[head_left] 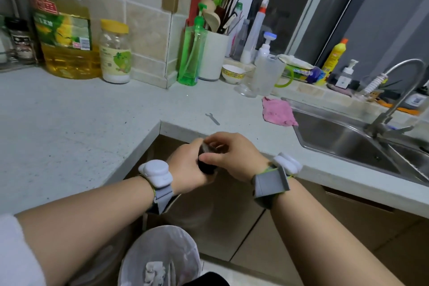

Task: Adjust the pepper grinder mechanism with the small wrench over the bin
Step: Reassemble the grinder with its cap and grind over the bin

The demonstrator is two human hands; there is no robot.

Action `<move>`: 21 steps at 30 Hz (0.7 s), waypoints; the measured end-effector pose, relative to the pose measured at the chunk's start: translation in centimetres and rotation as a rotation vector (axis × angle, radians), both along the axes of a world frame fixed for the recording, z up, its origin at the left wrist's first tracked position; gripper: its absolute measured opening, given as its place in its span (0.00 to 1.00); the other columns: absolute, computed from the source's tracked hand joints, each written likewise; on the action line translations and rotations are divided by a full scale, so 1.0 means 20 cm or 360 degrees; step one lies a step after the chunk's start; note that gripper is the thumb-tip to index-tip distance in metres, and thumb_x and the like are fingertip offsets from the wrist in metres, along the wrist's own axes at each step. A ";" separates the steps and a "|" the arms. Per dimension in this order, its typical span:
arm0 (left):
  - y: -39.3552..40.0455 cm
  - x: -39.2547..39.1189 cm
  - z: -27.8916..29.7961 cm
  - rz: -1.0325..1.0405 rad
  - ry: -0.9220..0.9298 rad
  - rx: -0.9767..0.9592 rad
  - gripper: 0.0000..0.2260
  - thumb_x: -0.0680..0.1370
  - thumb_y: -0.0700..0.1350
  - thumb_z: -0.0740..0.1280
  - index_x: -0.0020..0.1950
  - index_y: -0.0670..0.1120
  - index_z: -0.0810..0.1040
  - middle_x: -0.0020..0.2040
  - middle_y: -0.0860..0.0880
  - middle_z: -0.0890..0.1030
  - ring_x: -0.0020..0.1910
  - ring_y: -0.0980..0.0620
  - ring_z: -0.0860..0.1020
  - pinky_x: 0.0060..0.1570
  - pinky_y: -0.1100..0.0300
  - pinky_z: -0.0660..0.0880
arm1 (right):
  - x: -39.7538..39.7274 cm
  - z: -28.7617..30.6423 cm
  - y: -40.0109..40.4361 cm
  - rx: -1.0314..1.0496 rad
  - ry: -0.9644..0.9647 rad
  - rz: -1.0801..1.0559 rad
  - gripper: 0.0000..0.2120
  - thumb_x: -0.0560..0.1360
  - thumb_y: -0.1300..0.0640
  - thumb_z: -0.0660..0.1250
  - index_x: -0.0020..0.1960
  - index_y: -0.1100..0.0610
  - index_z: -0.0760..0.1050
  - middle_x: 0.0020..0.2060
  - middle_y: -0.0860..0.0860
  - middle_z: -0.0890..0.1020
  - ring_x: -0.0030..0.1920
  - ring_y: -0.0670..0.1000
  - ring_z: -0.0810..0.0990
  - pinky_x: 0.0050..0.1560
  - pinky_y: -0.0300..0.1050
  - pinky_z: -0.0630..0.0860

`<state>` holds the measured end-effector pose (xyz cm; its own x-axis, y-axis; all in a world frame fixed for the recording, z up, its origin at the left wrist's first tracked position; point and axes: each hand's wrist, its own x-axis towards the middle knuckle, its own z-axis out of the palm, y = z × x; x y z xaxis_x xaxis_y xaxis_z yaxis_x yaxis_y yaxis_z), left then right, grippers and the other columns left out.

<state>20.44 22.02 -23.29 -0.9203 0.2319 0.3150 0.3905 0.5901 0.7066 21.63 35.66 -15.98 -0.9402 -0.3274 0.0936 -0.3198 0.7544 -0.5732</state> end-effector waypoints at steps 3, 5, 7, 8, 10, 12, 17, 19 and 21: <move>-0.01 0.00 0.05 -0.0018 0.0004 0.0158 0.16 0.65 0.51 0.70 0.52 0.56 0.73 0.44 0.56 0.81 0.44 0.57 0.81 0.43 0.56 0.80 | -0.03 0.01 0.01 -0.0133 0.0043 0.0006 0.19 0.70 0.47 0.75 0.59 0.49 0.79 0.51 0.45 0.82 0.52 0.45 0.80 0.58 0.40 0.75; -0.02 -0.03 0.13 0.0096 -0.0008 0.0476 0.17 0.64 0.48 0.73 0.51 0.55 0.75 0.44 0.56 0.82 0.45 0.59 0.81 0.41 0.65 0.78 | -0.04 0.05 0.01 -0.0446 0.0052 0.0026 0.25 0.71 0.46 0.73 0.66 0.48 0.74 0.59 0.43 0.80 0.58 0.41 0.78 0.63 0.37 0.72; -0.09 -0.06 0.25 0.0334 0.0070 0.0893 0.18 0.63 0.47 0.77 0.50 0.55 0.77 0.43 0.55 0.84 0.43 0.60 0.82 0.40 0.68 0.77 | -0.08 0.03 -0.04 -0.0884 -0.0194 0.0165 0.31 0.72 0.45 0.71 0.72 0.49 0.68 0.63 0.41 0.77 0.62 0.37 0.76 0.65 0.35 0.71; -0.13 -0.08 0.31 0.0472 0.0090 0.1071 0.19 0.61 0.49 0.79 0.49 0.54 0.78 0.42 0.54 0.84 0.42 0.59 0.83 0.40 0.65 0.78 | -0.09 0.02 -0.08 -0.1013 -0.0329 0.0278 0.33 0.72 0.46 0.72 0.73 0.50 0.66 0.64 0.41 0.77 0.63 0.36 0.76 0.65 0.35 0.71; -0.19 -0.10 0.42 0.0543 0.0108 0.1427 0.22 0.58 0.53 0.79 0.48 0.49 0.79 0.37 0.50 0.85 0.38 0.52 0.84 0.39 0.55 0.81 | -0.10 -0.02 -0.13 -0.1006 -0.0410 0.0504 0.36 0.69 0.52 0.76 0.73 0.50 0.65 0.64 0.44 0.78 0.63 0.39 0.77 0.64 0.37 0.73; -0.25 -0.13 0.50 0.0472 0.0159 0.1636 0.23 0.58 0.53 0.79 0.48 0.45 0.79 0.36 0.47 0.84 0.36 0.49 0.83 0.37 0.52 0.80 | -0.16 -0.05 -0.24 -0.0888 -0.0190 0.0520 0.31 0.66 0.57 0.76 0.67 0.49 0.71 0.59 0.46 0.81 0.60 0.45 0.80 0.62 0.45 0.76; -0.51 -0.25 0.55 0.0628 0.0343 0.1189 0.33 0.64 0.65 0.71 0.64 0.52 0.68 0.60 0.51 0.78 0.59 0.57 0.77 0.57 0.60 0.75 | -0.41 -0.04 -0.57 -0.0969 0.0091 0.0287 0.22 0.62 0.62 0.75 0.54 0.52 0.74 0.47 0.49 0.83 0.49 0.50 0.82 0.54 0.54 0.78; -0.60 -0.28 0.48 0.0753 0.0275 0.0951 0.28 0.71 0.65 0.64 0.66 0.52 0.65 0.65 0.51 0.73 0.66 0.54 0.71 0.60 0.62 0.67 | -0.53 -0.01 -0.65 -0.1024 0.0154 0.0144 0.22 0.62 0.64 0.76 0.52 0.54 0.72 0.43 0.47 0.81 0.44 0.49 0.80 0.47 0.48 0.77; -0.73 -0.35 0.39 0.0969 0.0229 0.0578 0.20 0.77 0.58 0.64 0.64 0.51 0.69 0.64 0.50 0.71 0.67 0.50 0.69 0.61 0.61 0.64 | -0.72 0.03 -0.76 -0.1060 0.0195 0.0002 0.22 0.63 0.67 0.76 0.52 0.56 0.71 0.40 0.46 0.79 0.42 0.50 0.79 0.43 0.43 0.74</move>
<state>13.53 7.51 -15.55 -0.7966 -0.4513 0.4023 0.1709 0.4702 0.8659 7.30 20.42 -15.40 -0.9097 -0.1641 0.3816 -0.4126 0.2521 -0.8753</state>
